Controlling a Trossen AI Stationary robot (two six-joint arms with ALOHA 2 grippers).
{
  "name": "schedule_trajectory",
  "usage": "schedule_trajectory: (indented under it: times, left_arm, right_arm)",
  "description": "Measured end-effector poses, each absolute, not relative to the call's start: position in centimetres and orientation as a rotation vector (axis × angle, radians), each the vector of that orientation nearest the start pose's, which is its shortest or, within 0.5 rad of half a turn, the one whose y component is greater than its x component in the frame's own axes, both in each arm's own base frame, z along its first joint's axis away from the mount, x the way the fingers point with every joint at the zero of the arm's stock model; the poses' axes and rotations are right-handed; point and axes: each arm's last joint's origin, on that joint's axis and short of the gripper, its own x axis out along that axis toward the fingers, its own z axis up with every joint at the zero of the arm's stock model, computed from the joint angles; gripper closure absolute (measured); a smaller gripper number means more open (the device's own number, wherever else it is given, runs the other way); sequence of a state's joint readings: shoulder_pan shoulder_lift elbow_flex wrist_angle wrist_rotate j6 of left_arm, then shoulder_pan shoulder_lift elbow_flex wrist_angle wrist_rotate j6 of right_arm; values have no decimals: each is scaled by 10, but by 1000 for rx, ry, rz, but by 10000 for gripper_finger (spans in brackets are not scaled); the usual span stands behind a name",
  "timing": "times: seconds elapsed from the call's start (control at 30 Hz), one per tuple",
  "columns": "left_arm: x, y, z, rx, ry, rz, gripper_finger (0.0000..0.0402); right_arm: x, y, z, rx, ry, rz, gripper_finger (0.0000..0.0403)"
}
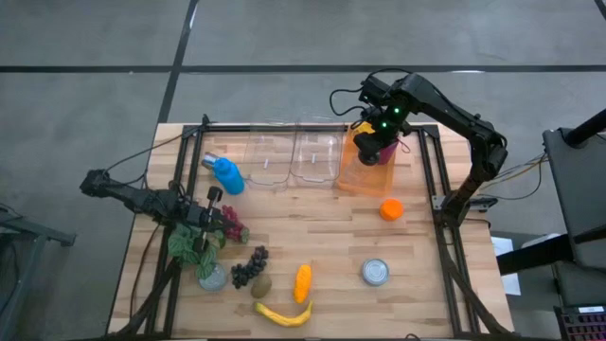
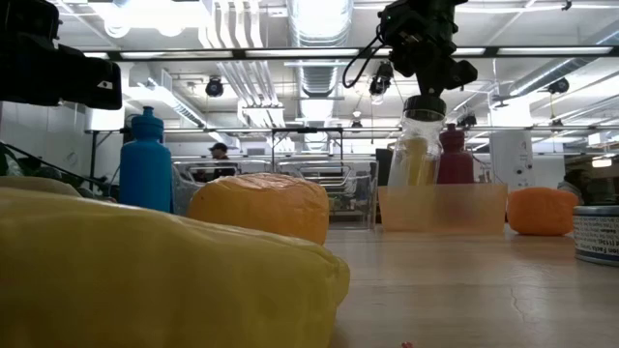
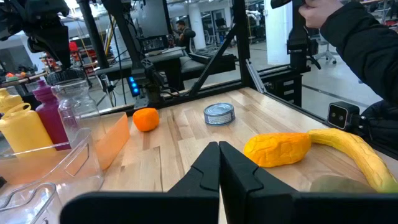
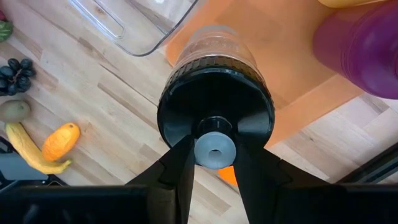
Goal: Pick & Place Food Item
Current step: Put the transparent water bottle into the orange bin
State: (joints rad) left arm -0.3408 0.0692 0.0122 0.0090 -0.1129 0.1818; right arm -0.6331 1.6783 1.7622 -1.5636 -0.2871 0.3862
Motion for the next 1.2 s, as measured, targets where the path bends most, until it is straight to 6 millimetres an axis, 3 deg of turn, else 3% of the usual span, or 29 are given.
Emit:
schedule_trajectory:
  times: [0.4,0.77,1.03,1.2]
  left_arm:
    - [96,-31,163,192,26,-232,400]
    - [96,-31,163,192,26,-232,400]
    - [96,-31,163,192,26,-232,400]
    - [96,-31,163,192,26,-232,400]
  right_arm:
    - [244,-169,351,963,1289,-531,229]
    - [244,-169,351,962,1289,-529,226]
    - [244,-169,371,931,1212,-522,226]
    - [249,-172,369,933,1220,-521,226]
